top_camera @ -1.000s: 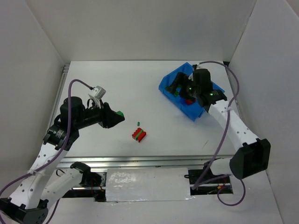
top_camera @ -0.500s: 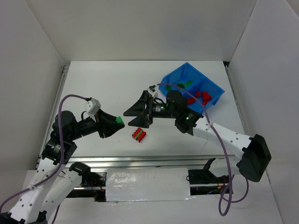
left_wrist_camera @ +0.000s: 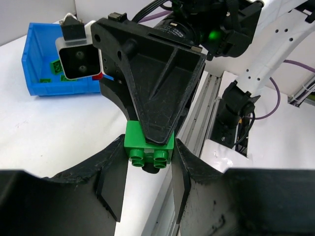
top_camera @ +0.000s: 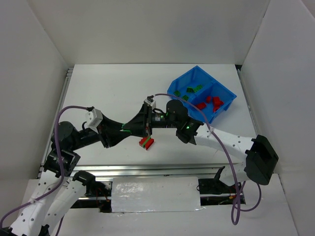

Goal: Sort the legos into containers by color

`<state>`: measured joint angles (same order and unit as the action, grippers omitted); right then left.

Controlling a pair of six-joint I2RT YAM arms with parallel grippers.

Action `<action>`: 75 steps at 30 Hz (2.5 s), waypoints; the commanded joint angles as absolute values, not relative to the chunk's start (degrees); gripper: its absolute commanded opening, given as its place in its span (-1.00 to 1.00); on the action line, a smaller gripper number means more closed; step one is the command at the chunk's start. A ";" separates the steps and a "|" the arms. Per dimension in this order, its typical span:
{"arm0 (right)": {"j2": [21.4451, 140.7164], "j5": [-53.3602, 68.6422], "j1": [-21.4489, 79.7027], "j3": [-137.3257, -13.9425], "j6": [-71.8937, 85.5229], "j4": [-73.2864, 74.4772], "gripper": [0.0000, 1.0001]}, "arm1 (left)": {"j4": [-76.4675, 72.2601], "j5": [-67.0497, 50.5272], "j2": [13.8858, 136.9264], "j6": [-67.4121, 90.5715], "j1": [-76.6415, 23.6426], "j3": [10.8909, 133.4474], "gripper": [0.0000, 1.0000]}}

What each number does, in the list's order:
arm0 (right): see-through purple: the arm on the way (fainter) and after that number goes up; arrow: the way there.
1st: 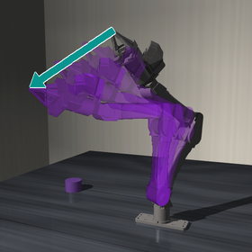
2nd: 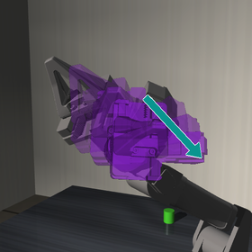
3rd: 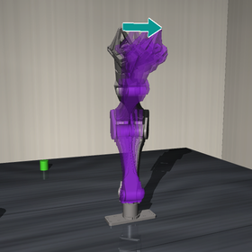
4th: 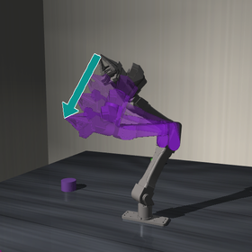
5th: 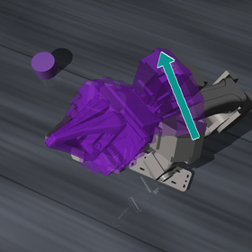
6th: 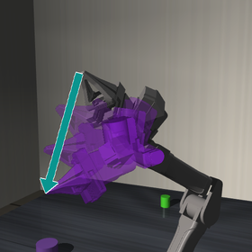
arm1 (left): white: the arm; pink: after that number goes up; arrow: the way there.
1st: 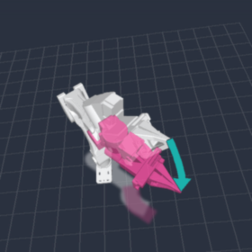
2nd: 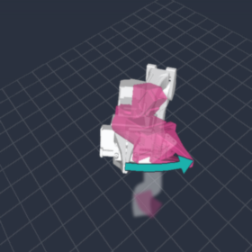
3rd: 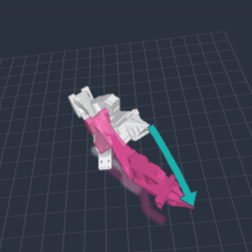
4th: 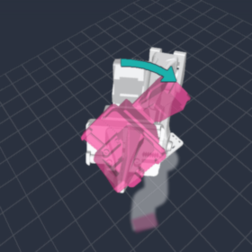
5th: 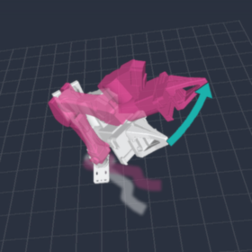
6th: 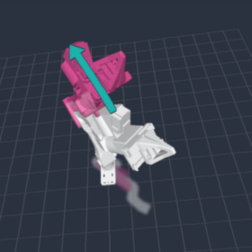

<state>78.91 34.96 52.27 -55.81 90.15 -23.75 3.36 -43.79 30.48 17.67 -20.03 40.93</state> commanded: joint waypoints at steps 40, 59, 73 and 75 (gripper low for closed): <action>120.69 -11.79 9.66 -120.15 34.55 40.09 0.99 | 26.01 1.67 40.52 24.87 -12.57 49.04 0.99; 99.57 -32.87 57.74 -82.52 68.72 44.03 0.99 | 28.92 6.33 40.70 27.86 -11.51 50.10 0.99; 109.34 -24.79 59.59 -78.14 71.28 36.66 0.96 | 27.42 1.94 39.81 26.63 -11.51 49.13 0.99; 110.39 -23.74 59.59 -78.31 70.23 35.60 0.88 | 27.25 1.58 39.90 26.46 -11.51 49.04 0.99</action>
<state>110.08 -24.84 59.11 -78.39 70.63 40.34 29.56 3.11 40.25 27.16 -11.81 48.14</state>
